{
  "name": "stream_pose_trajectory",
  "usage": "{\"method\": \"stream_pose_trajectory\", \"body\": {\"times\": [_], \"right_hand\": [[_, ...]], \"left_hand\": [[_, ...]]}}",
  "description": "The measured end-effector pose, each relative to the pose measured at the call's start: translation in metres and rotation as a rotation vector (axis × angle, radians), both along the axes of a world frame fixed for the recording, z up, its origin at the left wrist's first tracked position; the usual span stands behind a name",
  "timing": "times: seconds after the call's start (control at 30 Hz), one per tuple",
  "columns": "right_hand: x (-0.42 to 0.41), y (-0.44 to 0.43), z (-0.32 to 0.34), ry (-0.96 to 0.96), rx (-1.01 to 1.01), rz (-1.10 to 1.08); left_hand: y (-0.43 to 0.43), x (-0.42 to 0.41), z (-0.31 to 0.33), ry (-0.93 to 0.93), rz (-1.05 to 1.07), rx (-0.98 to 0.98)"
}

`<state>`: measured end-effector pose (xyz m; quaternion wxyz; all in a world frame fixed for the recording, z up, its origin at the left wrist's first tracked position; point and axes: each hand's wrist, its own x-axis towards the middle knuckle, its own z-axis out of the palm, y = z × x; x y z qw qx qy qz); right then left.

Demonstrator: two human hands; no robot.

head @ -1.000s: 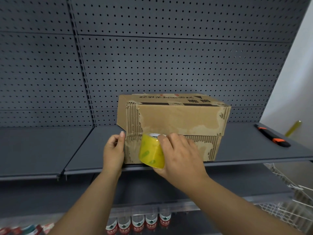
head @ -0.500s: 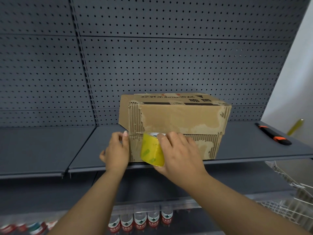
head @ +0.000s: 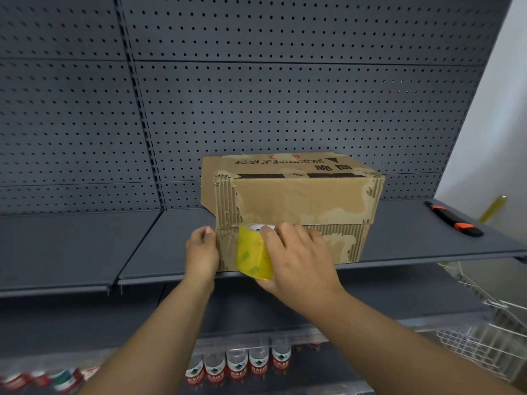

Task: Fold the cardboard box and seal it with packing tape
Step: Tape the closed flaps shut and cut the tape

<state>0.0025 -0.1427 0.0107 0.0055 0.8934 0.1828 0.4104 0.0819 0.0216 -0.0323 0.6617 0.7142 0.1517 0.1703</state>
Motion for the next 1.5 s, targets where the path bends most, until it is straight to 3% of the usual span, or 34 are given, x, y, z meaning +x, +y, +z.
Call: {"method": "stream_pose_trajectory", "body": {"times": [0.17,0.3,0.47,0.6,0.73,0.87,1.3,1.5], "right_hand": [[-0.002,-0.002,0.0,0.032,-0.005,0.011],[-0.004,-0.004,0.003,0.056,-0.044,0.018],[-0.003,-0.01,0.009,0.12,-0.079,0.018],[0.001,-0.017,0.016,0.282,-0.09,0.121],[0.001,-0.032,0.034,0.626,-0.097,0.278],[0.0,-0.035,0.046,0.776,-0.094,0.317],[0.014,-0.043,0.08,0.638,-0.306,0.235],[0.016,-0.077,0.094,0.815,-0.368,0.143]], "left_hand": [[-0.011,-0.011,0.014,-0.212,-0.028,0.092],[-0.011,-0.005,0.028,-0.241,-0.165,0.197],[-0.014,0.001,0.029,-0.241,-0.211,0.193],[-0.015,0.006,0.022,-0.271,-0.148,0.245],[-0.017,0.008,0.02,-0.282,-0.091,0.233],[-0.019,0.009,0.017,-0.301,-0.057,0.247],[-0.026,0.003,0.023,-0.315,0.029,0.247],[-0.029,0.006,0.021,-0.315,0.054,0.253]]}}
